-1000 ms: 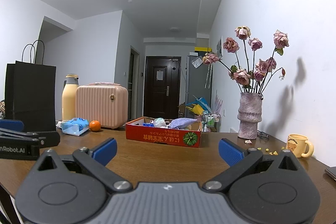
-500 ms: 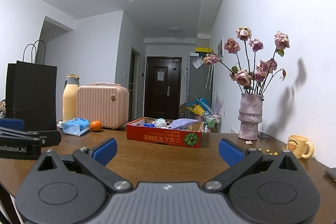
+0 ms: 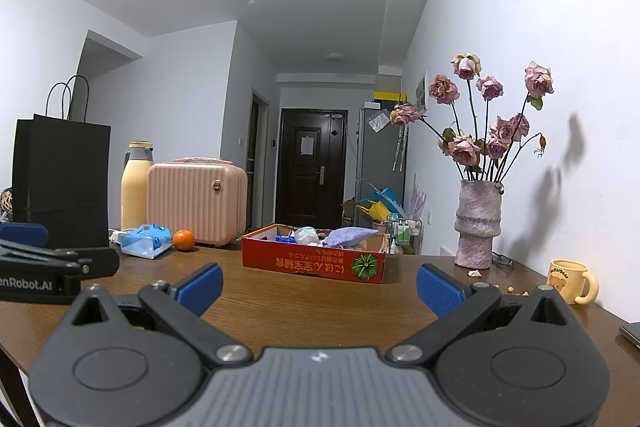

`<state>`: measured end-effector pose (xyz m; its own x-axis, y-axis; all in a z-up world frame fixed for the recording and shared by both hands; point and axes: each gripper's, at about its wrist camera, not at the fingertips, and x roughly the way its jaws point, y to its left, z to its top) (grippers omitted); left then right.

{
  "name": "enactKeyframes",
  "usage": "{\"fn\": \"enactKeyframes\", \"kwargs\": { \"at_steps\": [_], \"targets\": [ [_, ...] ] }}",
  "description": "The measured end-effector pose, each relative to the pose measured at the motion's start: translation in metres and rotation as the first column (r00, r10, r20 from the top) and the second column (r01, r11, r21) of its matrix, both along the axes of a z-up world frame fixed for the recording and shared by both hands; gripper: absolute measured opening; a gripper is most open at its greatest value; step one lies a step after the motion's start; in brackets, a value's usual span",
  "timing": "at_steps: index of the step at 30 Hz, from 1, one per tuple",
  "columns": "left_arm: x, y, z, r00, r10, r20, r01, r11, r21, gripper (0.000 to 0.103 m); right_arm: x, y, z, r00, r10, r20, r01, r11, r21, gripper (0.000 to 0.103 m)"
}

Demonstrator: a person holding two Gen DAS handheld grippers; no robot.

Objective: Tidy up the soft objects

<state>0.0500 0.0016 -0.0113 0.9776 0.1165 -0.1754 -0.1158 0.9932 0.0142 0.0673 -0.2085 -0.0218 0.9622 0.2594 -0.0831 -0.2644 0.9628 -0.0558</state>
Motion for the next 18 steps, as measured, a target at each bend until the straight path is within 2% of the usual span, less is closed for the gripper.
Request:
{"fn": "enactKeyframes", "kwargs": {
  "at_steps": [18],
  "targets": [
    [0.0001, -0.0005, 0.0003, 1.000, -0.003, 0.001, 0.003, 1.000, 0.001, 0.103, 0.0000, 0.0004, -0.0006, 1.000, 0.000, -0.001, 0.000, 1.000, 0.000, 0.103]
  ]
}}
